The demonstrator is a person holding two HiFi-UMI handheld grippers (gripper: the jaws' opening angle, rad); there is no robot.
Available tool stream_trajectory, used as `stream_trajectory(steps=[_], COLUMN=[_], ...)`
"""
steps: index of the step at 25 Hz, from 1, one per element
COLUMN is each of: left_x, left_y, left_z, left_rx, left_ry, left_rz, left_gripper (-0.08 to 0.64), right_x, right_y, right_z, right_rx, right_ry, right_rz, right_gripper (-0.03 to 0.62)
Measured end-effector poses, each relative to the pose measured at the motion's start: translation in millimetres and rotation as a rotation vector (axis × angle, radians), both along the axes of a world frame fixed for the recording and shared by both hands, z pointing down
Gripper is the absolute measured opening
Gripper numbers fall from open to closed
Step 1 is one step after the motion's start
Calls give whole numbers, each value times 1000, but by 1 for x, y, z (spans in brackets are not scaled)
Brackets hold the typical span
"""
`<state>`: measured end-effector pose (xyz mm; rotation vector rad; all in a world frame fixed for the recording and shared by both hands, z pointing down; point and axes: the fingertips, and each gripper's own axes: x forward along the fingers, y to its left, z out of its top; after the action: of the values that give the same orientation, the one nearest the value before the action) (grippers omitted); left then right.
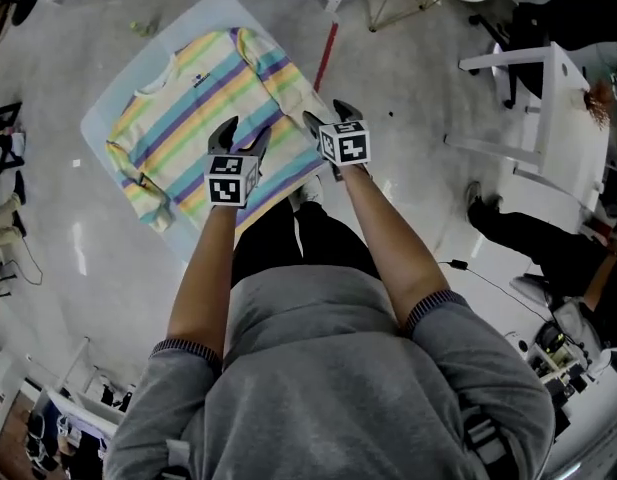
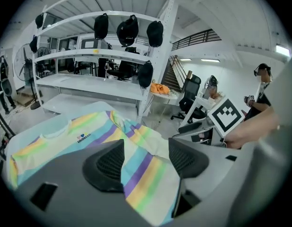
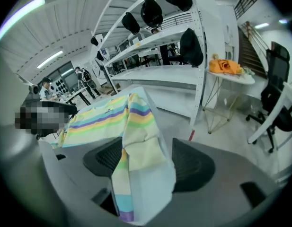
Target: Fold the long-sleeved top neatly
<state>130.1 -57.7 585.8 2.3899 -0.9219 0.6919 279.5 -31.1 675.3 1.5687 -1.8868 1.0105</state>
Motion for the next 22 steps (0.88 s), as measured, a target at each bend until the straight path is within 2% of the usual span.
stream_trajectory(steps=[7, 11, 14, 17, 22], left_x=[12, 9, 5, -1, -16], left_y=[-10, -14, -18, -23, -35], left_z=[25, 36, 39, 42, 39], left_rx=[-57, -78, -98, -109, -112], left_ry=[6, 12, 20, 27, 29], left_rz=[30, 34, 34, 27, 19], left_gripper=[305, 305, 305, 305, 305], right_x=[4, 5, 10, 27, 42], right_y=[-9, -8, -7, -8, -14], right_z=[51, 73, 75, 65, 41], right_rx=[-81, -136, -147, -126, -99], right_ry=[112, 127, 142, 157, 112], right_rz=[15, 7, 23, 74, 94], right_gripper=[321, 299, 247, 38, 32])
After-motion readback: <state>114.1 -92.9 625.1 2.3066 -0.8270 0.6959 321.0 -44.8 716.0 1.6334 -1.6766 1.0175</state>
